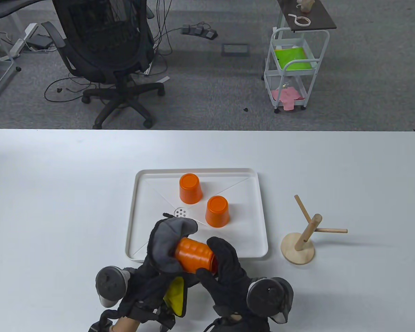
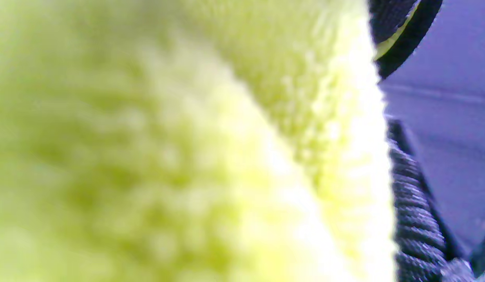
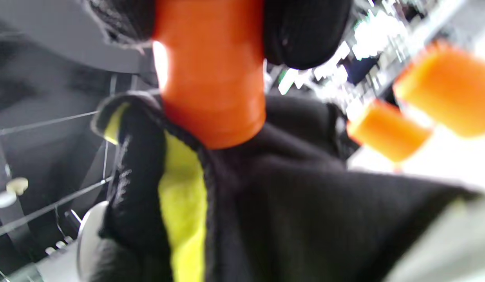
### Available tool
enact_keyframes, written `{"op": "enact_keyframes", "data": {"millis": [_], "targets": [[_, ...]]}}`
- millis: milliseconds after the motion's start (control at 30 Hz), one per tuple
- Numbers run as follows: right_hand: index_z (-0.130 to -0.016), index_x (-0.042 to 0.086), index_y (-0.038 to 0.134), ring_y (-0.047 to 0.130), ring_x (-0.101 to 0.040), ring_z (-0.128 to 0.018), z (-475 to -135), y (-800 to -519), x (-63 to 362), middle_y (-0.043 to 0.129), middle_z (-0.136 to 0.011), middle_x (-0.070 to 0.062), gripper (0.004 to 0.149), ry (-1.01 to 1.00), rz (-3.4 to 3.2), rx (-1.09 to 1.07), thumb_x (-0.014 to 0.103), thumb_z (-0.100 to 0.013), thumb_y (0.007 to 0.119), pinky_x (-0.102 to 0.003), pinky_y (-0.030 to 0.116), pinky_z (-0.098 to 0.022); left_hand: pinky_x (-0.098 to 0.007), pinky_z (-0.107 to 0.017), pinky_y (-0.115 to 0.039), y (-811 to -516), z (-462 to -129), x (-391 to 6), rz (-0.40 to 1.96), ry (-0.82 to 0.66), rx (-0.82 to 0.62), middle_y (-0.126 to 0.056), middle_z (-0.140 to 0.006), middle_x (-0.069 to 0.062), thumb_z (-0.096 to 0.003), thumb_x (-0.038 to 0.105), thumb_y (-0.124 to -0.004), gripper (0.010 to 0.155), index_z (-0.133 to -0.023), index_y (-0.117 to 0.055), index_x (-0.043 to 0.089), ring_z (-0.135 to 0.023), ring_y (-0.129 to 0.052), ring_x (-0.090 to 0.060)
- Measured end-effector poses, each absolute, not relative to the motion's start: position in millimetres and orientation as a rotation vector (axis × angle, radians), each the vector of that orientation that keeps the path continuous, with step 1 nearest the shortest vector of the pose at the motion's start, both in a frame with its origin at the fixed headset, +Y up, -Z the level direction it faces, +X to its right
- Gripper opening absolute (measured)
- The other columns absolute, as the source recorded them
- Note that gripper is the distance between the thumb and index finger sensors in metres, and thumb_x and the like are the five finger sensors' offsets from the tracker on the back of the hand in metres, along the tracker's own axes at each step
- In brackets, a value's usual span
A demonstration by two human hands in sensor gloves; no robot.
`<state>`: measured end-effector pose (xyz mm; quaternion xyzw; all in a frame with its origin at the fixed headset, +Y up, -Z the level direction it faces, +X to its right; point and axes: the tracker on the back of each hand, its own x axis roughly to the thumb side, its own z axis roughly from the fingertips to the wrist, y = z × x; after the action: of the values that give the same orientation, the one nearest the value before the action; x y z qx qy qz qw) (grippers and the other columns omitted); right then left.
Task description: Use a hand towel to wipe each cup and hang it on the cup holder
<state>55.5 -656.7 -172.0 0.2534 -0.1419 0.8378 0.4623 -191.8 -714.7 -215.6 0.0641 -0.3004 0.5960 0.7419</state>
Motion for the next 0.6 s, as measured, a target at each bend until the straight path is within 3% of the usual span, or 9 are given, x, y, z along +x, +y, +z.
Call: {"op": "enact_keyframes", "data": {"millis": [133,267,433,600], "targets": [[-0.116,0.023,0.038,0.075,-0.043,-0.08,-154,-615,52,0.048,-0.11,-0.026,0.07,-0.601,2.22,0.603,0.052,-0.06,0.067,-0.04,0.08,-0.052,-0.044,-0.068,-0.073,-723,-222,-198,1.433,-0.633,0.086,-0.029,-0.129,-0.004,-0.0623,0.068,-0.052,0.068,-0.118,-0.02,0.047,-0.115,-0.044,-0.036],[-0.116,0.02,0.044,0.079,-0.044,-0.074,-152,-578,66,0.055,-0.108,-0.028,0.07,-0.691,2.248,0.539,0.052,-0.059,0.068,-0.039,0.082,-0.047,-0.044,-0.069,-0.073,-729,-227,-202,1.502,-0.604,0.048,-0.028,-0.129,-0.003,-0.0624,0.069,-0.052,0.068,-0.118,-0.02,0.047,-0.115,-0.043,-0.036],[-0.116,0.02,0.049,0.082,-0.042,-0.067,-164,-538,112,0.06,-0.105,-0.029,0.069,-0.779,2.315,0.313,0.054,-0.059,0.066,-0.037,0.083,-0.041,-0.045,-0.07,-0.072,-735,-233,-205,1.545,-0.57,0.013,-0.029,-0.129,-0.003,-0.0631,0.068,-0.051,0.066,-0.118,-0.021,0.047,-0.116,-0.043,-0.035],[-0.115,0.019,0.055,0.084,-0.039,-0.061,-178,-520,164,0.065,-0.101,-0.028,0.069,-0.797,2.36,0.059,0.057,-0.059,0.065,-0.035,0.084,-0.038,-0.045,-0.07,-0.071,-738,-235,-205,1.6,-0.568,-0.021,-0.029,-0.129,-0.003,-0.0634,0.068,-0.05,0.066,-0.118,-0.021,0.047,-0.116,-0.042,-0.035]]}}
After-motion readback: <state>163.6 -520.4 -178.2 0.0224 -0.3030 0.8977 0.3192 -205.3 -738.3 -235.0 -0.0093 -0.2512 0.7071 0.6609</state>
